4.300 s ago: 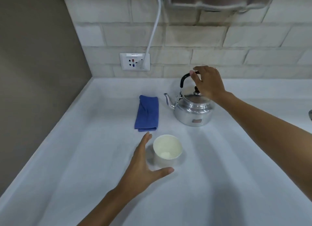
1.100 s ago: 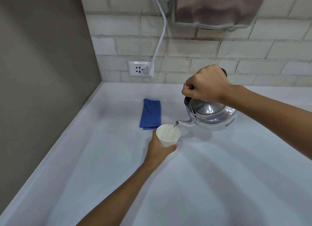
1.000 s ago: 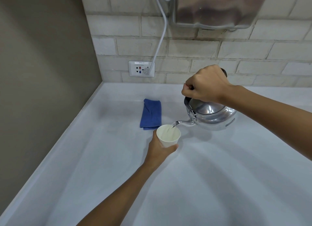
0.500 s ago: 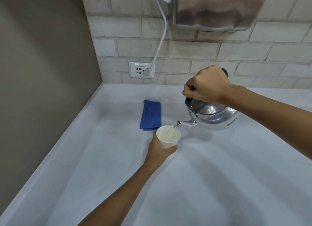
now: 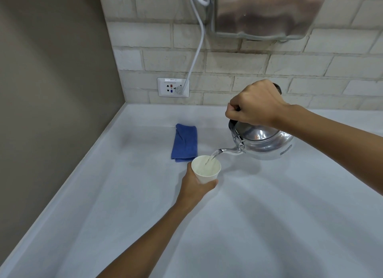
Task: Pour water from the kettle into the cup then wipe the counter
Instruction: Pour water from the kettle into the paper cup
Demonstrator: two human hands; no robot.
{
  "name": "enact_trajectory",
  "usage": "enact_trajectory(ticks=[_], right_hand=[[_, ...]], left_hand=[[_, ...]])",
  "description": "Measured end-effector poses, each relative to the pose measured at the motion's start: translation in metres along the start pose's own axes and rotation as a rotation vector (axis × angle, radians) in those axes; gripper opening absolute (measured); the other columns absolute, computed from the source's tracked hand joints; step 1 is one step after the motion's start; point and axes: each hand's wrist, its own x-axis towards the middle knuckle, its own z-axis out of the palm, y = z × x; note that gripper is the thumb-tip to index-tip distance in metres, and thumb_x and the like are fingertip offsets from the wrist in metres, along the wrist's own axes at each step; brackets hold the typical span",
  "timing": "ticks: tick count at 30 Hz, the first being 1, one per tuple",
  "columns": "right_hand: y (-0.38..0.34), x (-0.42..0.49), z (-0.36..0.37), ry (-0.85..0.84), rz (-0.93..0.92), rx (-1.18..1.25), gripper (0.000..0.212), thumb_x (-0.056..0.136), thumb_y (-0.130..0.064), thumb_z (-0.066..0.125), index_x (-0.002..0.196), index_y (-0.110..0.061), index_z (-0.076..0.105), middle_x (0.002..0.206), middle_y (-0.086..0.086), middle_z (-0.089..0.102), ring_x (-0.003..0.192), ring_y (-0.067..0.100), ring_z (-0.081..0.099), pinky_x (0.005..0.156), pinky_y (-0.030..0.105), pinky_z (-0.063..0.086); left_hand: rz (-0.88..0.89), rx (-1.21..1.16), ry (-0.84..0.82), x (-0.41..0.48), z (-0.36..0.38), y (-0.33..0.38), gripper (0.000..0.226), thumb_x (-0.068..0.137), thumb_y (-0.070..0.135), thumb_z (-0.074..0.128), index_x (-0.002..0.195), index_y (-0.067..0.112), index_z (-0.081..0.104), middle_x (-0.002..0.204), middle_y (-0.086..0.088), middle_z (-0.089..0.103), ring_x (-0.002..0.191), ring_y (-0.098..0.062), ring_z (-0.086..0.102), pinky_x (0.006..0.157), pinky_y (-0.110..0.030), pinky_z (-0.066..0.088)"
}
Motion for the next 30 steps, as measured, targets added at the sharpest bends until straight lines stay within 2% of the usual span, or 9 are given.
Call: enact_trajectory(ticks=[4,15,20,24,26,30], right_hand=[[0.0008,0.0002,-0.0007,-0.01,0.006,0.0,0.038,0.066,-0.009,0.056,0.042,-0.012,0.027,0.038,0.006,0.02,0.042,0.02,0.017,0.047,0.018,0.01],[0.0022,0.0015,-0.004,-0.006,0.001,-0.002,0.039,0.066,-0.009,0.057,0.042,-0.012,0.026,0.038,0.004,0.018,0.042,0.019,0.015,0.048,0.017,0.01],[0.0031,0.0011,-0.0044,-0.007,-0.011,0.002,0.038,0.068,-0.009,0.055,0.042,-0.012,0.027,0.039,0.006,0.02,0.043,0.019,0.016,0.047,0.02,0.011],[0.0036,0.0007,-0.0059,-0.004,-0.01,0.009,0.039,0.068,-0.009,0.056,0.042,-0.012,0.027,0.038,0.006,0.021,0.042,0.019,0.017,0.047,0.02,0.011],[0.0042,0.001,-0.0073,0.003,-0.007,0.013,0.039,0.067,-0.008,0.056,0.042,-0.012,0.026,0.038,0.006,0.02,0.043,0.019,0.016,0.048,0.019,0.011],[0.0047,0.0019,-0.0097,0.008,-0.012,0.007,0.04,0.066,-0.007,0.057,0.042,-0.013,0.025,0.038,0.006,0.019,0.043,0.019,0.015,0.048,0.018,0.011]], left_hand=[[-0.005,0.002,-0.002,-0.0003,-0.0002,0.0001,0.067,0.063,0.018,0.081,0.112,0.032,0.038,0.104,0.013,0.051,0.089,-0.001,0.049,0.06,0.006,0.036],[-0.007,-0.008,-0.01,0.0001,-0.0004,-0.0002,0.07,0.063,0.017,0.081,0.119,0.026,0.039,0.106,0.01,0.052,0.091,-0.004,0.049,0.06,0.005,0.037],[-0.008,-0.012,-0.014,-0.0007,-0.0008,-0.0003,0.067,0.063,0.017,0.081,0.112,0.032,0.038,0.099,0.021,0.05,0.088,0.005,0.049,0.059,0.006,0.037],[-0.009,-0.018,-0.014,0.0,-0.0004,-0.0007,0.066,0.063,0.017,0.081,0.11,0.034,0.037,0.098,0.024,0.049,0.089,0.007,0.049,0.06,0.004,0.039],[-0.013,-0.025,-0.012,0.0001,-0.0002,-0.0007,0.066,0.063,0.017,0.081,0.11,0.035,0.038,0.098,0.024,0.05,0.089,0.005,0.05,0.061,-0.001,0.044],[-0.019,-0.026,-0.001,0.0003,0.0005,-0.0009,0.068,0.062,0.018,0.081,0.114,0.031,0.04,0.105,0.011,0.053,0.093,-0.007,0.053,0.071,-0.019,0.049]])
